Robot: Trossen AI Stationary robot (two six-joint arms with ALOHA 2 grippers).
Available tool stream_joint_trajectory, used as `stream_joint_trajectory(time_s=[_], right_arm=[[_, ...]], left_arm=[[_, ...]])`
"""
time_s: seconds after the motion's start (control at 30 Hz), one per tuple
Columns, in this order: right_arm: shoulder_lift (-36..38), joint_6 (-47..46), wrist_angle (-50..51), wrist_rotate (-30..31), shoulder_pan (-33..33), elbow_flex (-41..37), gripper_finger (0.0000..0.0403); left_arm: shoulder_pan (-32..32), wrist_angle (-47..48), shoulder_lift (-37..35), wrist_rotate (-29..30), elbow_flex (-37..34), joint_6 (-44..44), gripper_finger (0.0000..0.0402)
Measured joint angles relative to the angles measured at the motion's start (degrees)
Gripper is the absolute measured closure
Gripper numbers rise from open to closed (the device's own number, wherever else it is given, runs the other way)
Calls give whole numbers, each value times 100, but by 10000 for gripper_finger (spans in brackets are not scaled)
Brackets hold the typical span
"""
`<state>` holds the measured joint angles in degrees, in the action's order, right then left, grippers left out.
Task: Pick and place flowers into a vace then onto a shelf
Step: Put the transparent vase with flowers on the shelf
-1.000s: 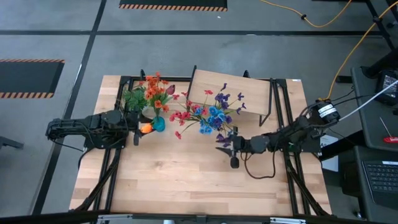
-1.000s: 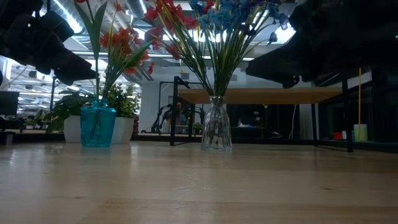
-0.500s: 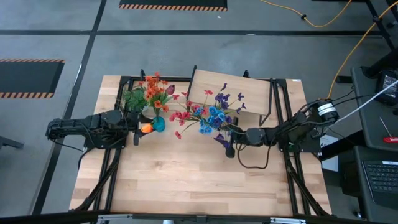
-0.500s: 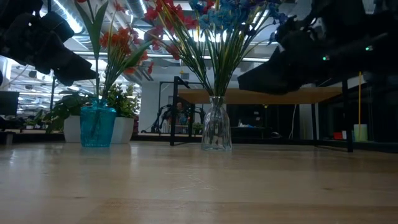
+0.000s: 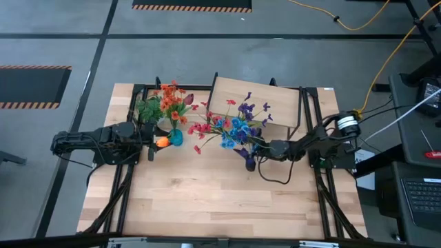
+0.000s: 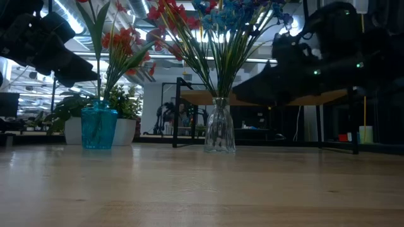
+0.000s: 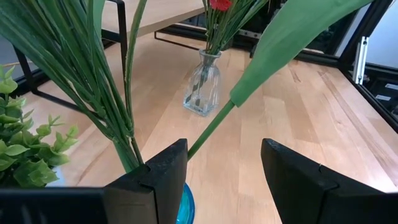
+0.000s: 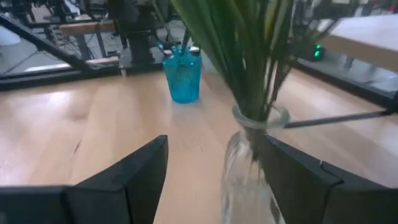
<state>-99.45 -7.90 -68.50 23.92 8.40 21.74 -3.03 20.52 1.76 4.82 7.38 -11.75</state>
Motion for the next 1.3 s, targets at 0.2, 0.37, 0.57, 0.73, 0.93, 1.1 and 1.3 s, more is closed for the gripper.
stream_joint_trajectory(time_s=[0.2,0.37,0.57,0.73,0.93,1.1,1.3], right_arm=[[-489,235,-152,404,-153,388,146],[-734,238,-154,400,-341,588,146],[-783,240,-145,403,-453,663,146],[-783,253,-70,404,-492,744,146],[-783,355,133,396,-487,913,146],[-783,304,277,388,-528,994,146],[-788,163,405,260,-616,1007,146]], left_arm=[[-1,28,0,0,0,4,203],[-2,33,0,0,0,4,203],[-2,54,0,0,0,53,203],[-2,57,0,1,1,153,203],[-2,55,0,2,0,153,203],[0,57,0,0,0,153,203],[-2,70,0,0,0,155,203]])
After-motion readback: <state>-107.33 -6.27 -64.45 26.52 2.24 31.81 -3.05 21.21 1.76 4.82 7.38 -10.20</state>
